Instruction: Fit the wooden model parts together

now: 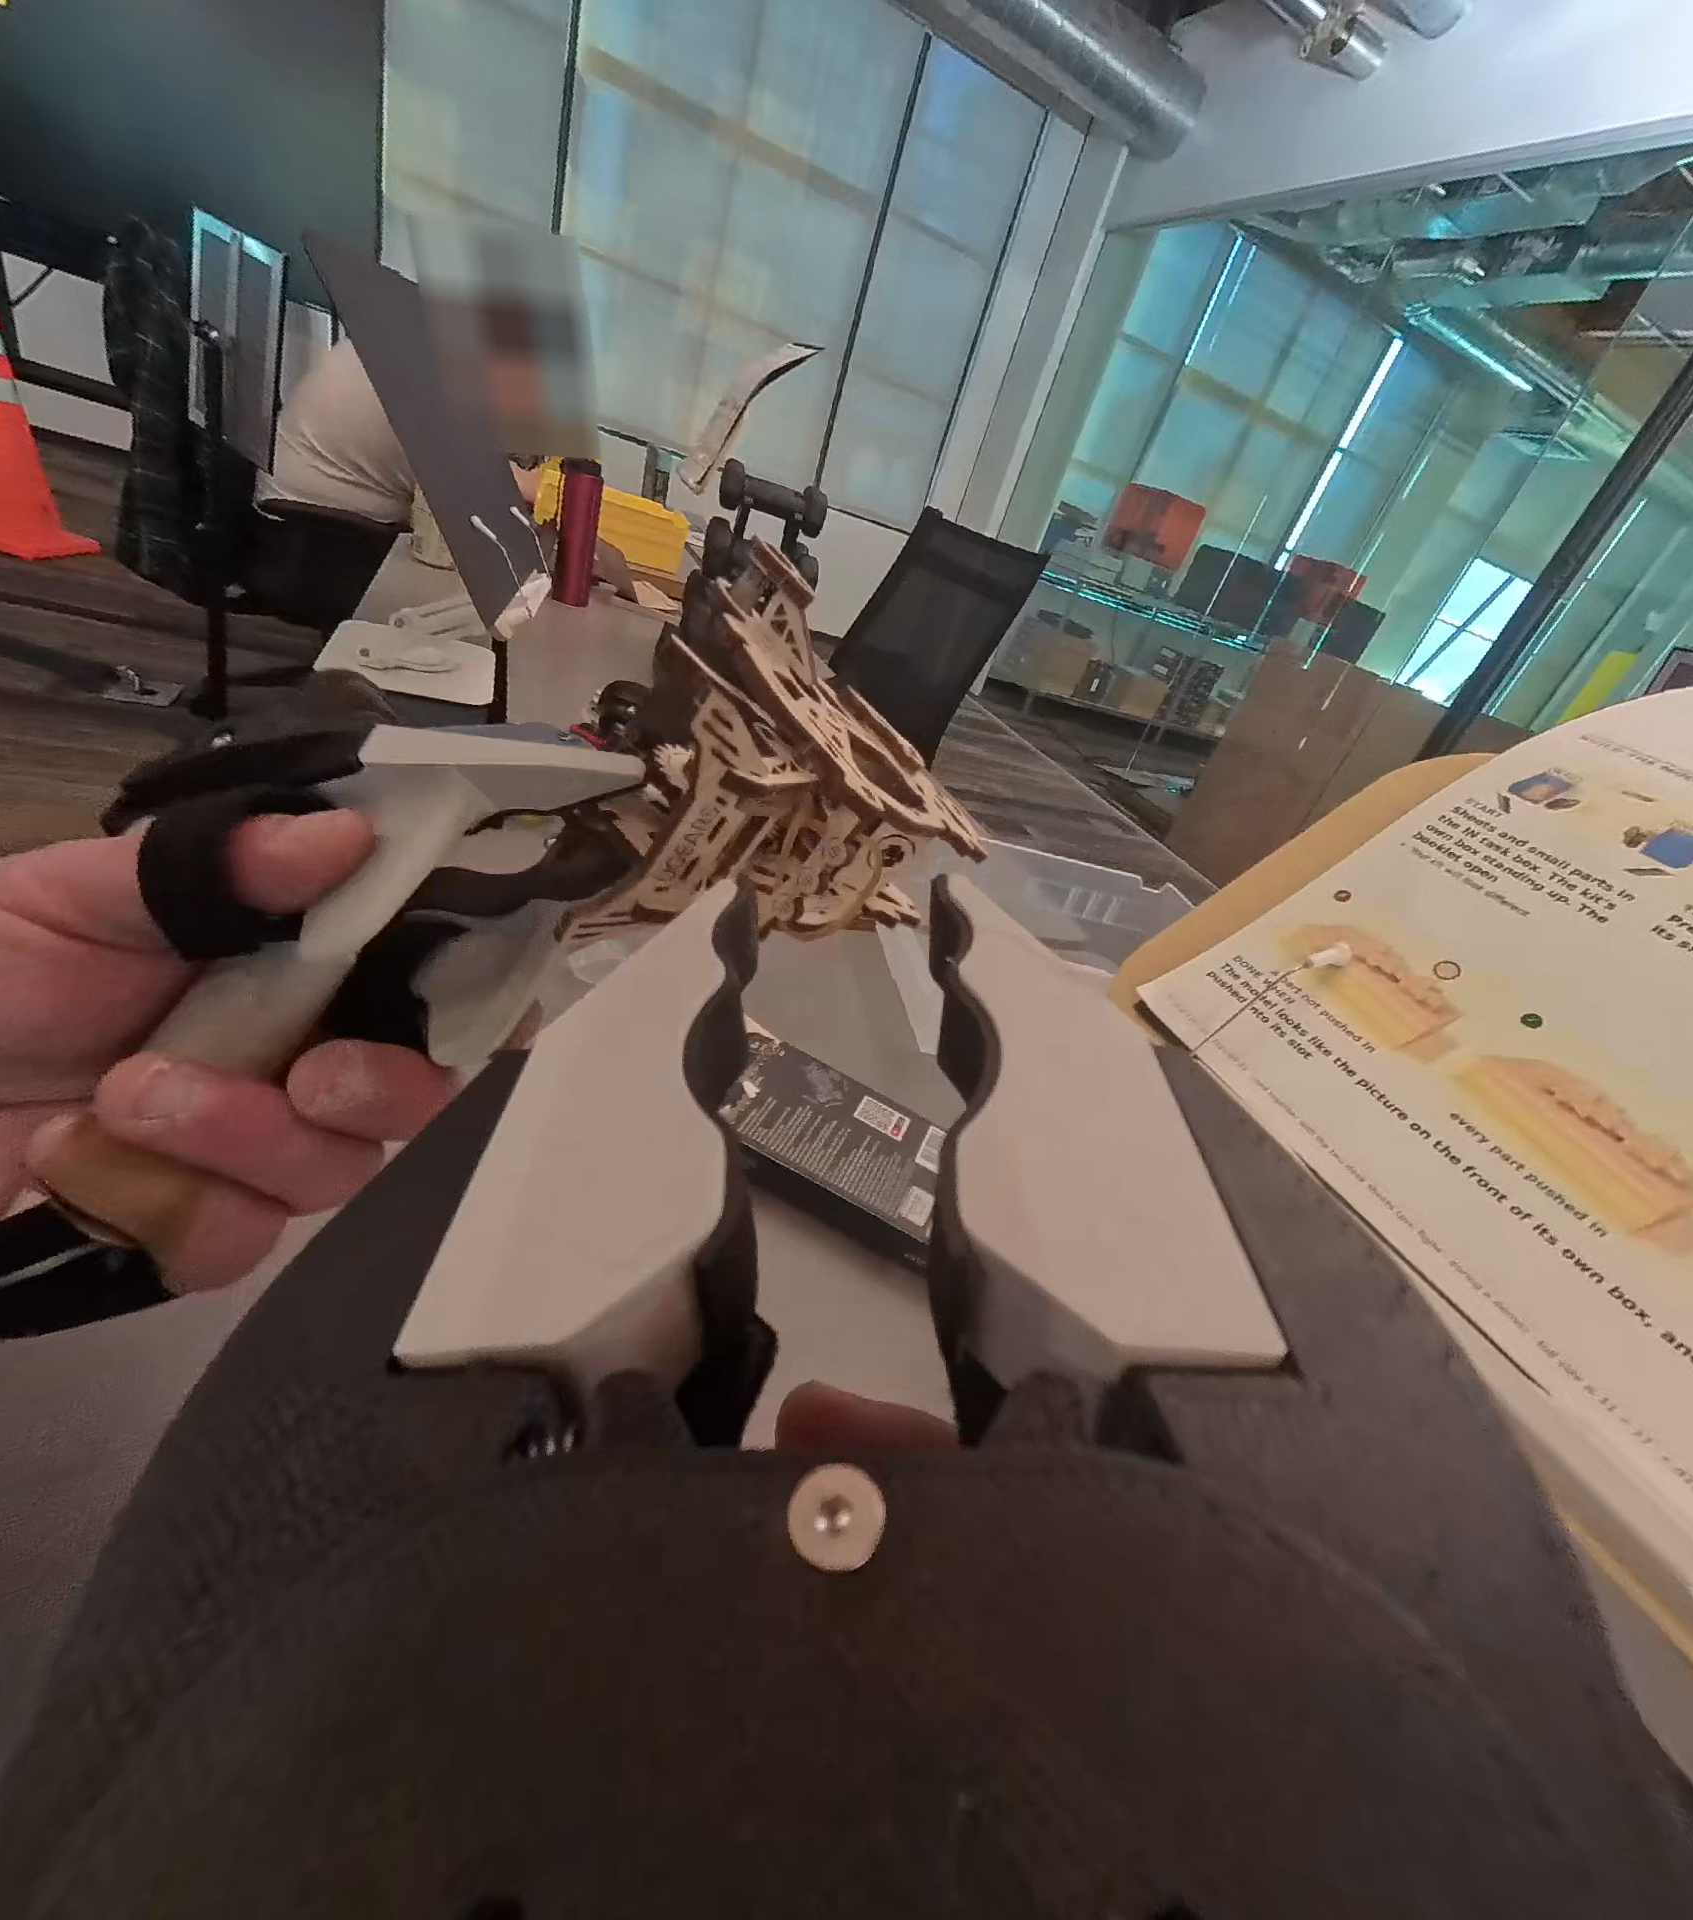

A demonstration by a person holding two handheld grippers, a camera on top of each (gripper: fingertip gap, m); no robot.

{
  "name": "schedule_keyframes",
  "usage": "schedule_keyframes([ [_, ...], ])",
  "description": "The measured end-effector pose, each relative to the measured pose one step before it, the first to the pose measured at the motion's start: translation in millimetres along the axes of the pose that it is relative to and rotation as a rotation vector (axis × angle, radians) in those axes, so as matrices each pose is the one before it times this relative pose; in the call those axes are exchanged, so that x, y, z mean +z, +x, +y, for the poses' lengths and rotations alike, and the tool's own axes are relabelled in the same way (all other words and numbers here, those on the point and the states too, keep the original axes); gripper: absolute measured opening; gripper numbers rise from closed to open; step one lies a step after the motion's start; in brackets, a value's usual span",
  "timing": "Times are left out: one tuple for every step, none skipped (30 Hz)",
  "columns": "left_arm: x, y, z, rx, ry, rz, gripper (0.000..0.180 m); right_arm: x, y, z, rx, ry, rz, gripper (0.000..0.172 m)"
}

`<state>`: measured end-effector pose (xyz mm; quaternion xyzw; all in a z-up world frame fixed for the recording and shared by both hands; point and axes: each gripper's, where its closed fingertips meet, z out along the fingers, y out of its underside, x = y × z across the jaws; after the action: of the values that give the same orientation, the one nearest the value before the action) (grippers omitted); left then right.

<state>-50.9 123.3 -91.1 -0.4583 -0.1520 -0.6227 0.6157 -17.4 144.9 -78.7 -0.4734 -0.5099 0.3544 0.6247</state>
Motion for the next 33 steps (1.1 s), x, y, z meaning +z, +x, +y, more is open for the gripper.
schedule_keyframes([
  [1.79,-1.32,-1.47,0.0072,0.0010,-0.0263,0.022,1.12,2.54,-1.30,-0.0060,-0.0009,0.0055,0.030],
  [1.41,0.43,-2.19,-0.0086,0.0088,-0.0070,0.022,1.01,2.14,-1.61,-0.0028,0.0019,0.0046,0.028],
  [1.06,-0.78,-1.81,-0.0092,0.0098,-0.0123,0.022,1.33,1.88,-1.26,0.0008,0.0005,0.0017,0.027],
  [0.92,-2.82,-0.86,0.0049,0.0043,-0.0284,0.022,1.56,1.83,-0.36,0.0021,-0.0026,0.0016,0.026],
  [0.92,-1.79,-0.11,0.0060,0.0006,-0.0202,0.022,1.65,2.03,0.02,0.0039,-0.0030,0.0012,0.026],
  [0.89,0.22,-0.68,-0.0031,0.0076,-0.0042,0.022,1.77,1.38,0.20,0.0058,-0.0015,-0.0023,0.025],
  [0.66,-0.29,-0.34,-0.0038,0.0065,-0.0076,0.022,1.67,0.95,0.31,0.0054,-0.0016,-0.0032,0.024],
  [0.69,-0.80,0.25,0.0046,0.0014,-0.0129,0.022,1.73,0.97,0.84,0.0043,-0.0040,-0.0012,0.024],
  [0.70,-0.43,-0.06,0.0025,0.0020,-0.0090,0.022,1.71,0.43,0.94,0.0040,-0.0043,-0.0020,0.024],
  [0.51,-0.50,-0.85,-0.0042,0.0061,-0.0079,0.022,1.58,-0.23,0.60,0.0042,-0.0020,-0.0041,0.023],
  [0.45,-0.66,-0.79,-0.0023,0.0045,-0.0092,0.022,1.65,-0.29,0.77,0.0027,-0.0030,-0.0035,0.023],
  [0.71,-0.47,-0.81,0.0023,0.0020,-0.0088,0.022,1.53,0.17,0.94,0.0001,-0.0054,-0.0002,0.023],
  [0.69,0.13,-0.91,-0.0013,0.0027,-0.0041,0.022,1.32,0.41,0.52,-0.0001,-0.0030,0.0005,0.023],
  [0.50,0.60,-1.21,-0.0028,0.0048,-0.0018,0.022,1.27,0.43,-0.22,0.0030,0.0019,-0.0017,0.022],
  [0.64,0.09,-0.81,0.0020,0.0022,-0.0054,0.022,1.17,0.50,-0.44,0.0047,0.0026,-0.0024,0.022],
  [0.79,-0.08,-0.46,0.0015,-0.0002,-0.0066,0.022,1.27,0.97,-0.39,0.0030,0.0010,-0.0006,0.022],
  [0.78,-0.12,-0.99,-0.0025,0.0035,-0.0055,0.022,1.31,1.03,-0.42,0.0014,0.0007,0.0005,0.022],
  [0.75,-0.69,-1.09,-0.0005,0.0044,-0.0090,0.022,1.41,0.88,-0.15,0.0009,-0.0006,-0.0003,0.021],
  [0.75,-0.55,-1.01,0.0022,0.0019,-0.0096,0.021,1.57,1.02,0.15,0.0006,-0.0027,0.0003,0.021],
  [0.73,-0.09,-1.01,0.0044,0.0012,-0.0073,0.022,1.48,1.12,0.18,0.0017,-0.0023,-0.0007,0.021],
  [0.65,0.34,-1.16,0.0029,0.0031,-0.0036,0.022,1.36,0.61,-0.02,0.0046,-0.0004,-0.0047,0.020],
  [0.49,-0.10,-0.99,0.0064,0.0025,-0.0063,0.022,1.10,0.94,0.14,0.0046,-0.0019,-0.0043,0.020],
  [0.48,-0.78,-0.76,0.0131,-0.0008,-0.0115,0.022,0.61,2.19,0.41,-0.0014,-0.0050,0.0031,0.020],
  [0.35,0.63,-1.01,0.0093,0.0009,0.0002,0.021,-0.06,3.18,0.14,-0.0063,-0.0035,0.0094,0.021],
  [0.00,0.32,-1.68,0.0047,0.0050,-0.0003,0.021,-0.79,3.36,-0.95,-0.0040,0.0008,0.0113,0.021],
  [-0.36,-0.73,-2.54,0.0202,0.0087,-0.0111,0.021,-1.71,3.09,-1.97,-0.0021,0.0058,0.0110,0.021],
  [-0.28,-0.49,-2.39,0.0411,0.0045,-0.0149,0.022,-2.53,2.38,-2.82,-0.0064,0.0083,0.0105,0.020],
  [-0.30,0.05,-2.85,0.0355,0.0072,-0.0107,0.022,-3.00,1.37,-3.41,-0.0159,0.0086,0.0108,0.021],
  [-0.18,-0.89,-2.88,0.0273,0.0046,-0.0145,0.022,-3.47,-0.30,-4.47,-0.0273,0.0128,0.0066,0.018],
  [0.10,-1.74,-1.87,0.0417,-0.0027,-0.0230,0.022,-3.51,-2.69,-5.64,-0.0317,0.0195,-0.0028,0.015],
  [0.29,-1.57,-1.29,0.0440,-0.0056,-0.0228,0.021,-2.56,-4.38,-6.08,-0.0254,0.0206,-0.0117,0.013],
  [0.50,0.20,-1.66,0.0305,-0.0008,-0.0115,0.022,-0.59,-5.11,-4.69,-0.0177,0.0117,-0.0156,0.010],
  [0.77,0.68,-1.05,0.0315,-0.0025,-0.0113,0.022,1.50,-4.74,-2.70,-0.0187,0.0002,-0.0105,0.007],
])
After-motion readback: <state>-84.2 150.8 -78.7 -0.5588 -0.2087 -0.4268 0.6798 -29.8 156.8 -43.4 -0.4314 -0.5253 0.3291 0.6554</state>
